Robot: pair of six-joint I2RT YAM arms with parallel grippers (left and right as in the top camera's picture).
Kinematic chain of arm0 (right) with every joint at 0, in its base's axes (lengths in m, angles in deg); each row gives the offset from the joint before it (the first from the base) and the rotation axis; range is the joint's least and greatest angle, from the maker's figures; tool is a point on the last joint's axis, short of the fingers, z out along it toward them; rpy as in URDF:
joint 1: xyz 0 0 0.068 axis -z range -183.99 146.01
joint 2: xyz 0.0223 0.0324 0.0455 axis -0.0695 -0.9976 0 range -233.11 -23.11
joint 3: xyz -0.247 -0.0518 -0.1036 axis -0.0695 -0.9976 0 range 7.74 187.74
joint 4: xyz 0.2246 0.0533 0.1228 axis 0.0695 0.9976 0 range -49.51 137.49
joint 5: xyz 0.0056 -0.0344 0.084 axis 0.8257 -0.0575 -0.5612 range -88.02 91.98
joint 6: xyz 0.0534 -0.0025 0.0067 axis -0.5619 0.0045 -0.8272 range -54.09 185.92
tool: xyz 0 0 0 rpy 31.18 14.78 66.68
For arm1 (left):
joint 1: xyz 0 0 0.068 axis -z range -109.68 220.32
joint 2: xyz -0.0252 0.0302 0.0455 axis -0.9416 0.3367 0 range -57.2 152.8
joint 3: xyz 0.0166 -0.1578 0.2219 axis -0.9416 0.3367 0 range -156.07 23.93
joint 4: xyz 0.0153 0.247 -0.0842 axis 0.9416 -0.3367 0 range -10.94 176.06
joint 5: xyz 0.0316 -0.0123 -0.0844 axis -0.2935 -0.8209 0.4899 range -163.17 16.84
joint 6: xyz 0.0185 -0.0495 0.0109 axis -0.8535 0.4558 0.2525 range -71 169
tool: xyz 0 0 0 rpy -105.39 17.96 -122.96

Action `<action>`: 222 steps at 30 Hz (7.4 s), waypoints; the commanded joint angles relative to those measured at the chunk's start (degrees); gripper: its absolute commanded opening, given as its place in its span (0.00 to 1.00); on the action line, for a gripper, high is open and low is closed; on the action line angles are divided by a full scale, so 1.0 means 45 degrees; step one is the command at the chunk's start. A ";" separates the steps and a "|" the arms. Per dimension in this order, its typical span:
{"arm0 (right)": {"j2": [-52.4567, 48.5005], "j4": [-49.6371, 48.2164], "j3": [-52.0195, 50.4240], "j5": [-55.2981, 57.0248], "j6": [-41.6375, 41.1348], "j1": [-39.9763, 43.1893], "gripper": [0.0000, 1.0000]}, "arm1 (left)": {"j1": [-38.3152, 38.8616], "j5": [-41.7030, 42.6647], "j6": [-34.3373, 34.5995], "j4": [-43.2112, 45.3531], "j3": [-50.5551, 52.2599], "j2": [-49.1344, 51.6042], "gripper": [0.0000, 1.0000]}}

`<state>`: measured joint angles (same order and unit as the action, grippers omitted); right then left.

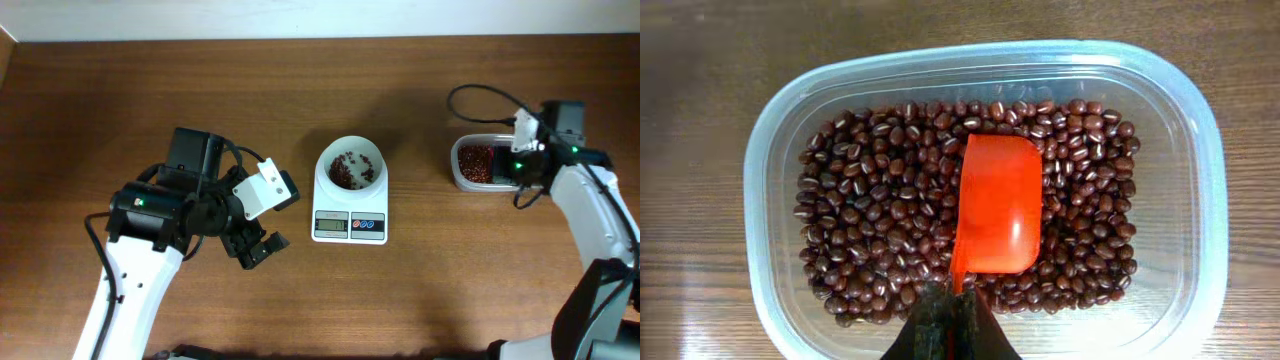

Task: Scoop and weigh 50g on scale
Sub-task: 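Scoop beans again from the tub with the right gripper, then carry the filled scoop over the bowl on the scale, then tip the scoop to pour beans into the white bowl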

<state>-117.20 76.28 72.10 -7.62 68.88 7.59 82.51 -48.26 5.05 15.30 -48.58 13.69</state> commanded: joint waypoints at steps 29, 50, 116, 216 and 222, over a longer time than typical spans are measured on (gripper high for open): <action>-0.0126 0.1297 0.0102 -1.0229 -0.1103 0.4959 0.04 | -0.0044 0.0180 -0.0214 -0.0010 -0.0185 -0.0019 0.99; -0.0126 0.2302 0.0102 -1.5178 -0.0403 0.4935 0.04 | -0.0044 0.0180 -0.0214 -0.0010 -0.0185 -0.0019 0.99; -0.0131 -0.3084 0.0102 -0.8238 -0.0748 -0.3910 0.04 | -0.0044 0.0180 -0.0214 -0.0010 -0.0185 -0.0019 0.99; 0.1593 -0.1671 0.0272 -0.3167 -0.0233 -0.6091 0.04 | -0.0044 0.0180 -0.0214 -0.0010 -0.0185 -0.0019 0.99; 0.1588 -0.1724 0.0272 -0.2871 0.0277 -0.6343 0.04 | -0.0044 0.0180 -0.0214 -0.0010 -0.0185 -0.0019 0.99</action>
<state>-110.88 66.95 72.62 -25.06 69.40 -19.95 82.51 -48.26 5.05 15.30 -48.63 13.69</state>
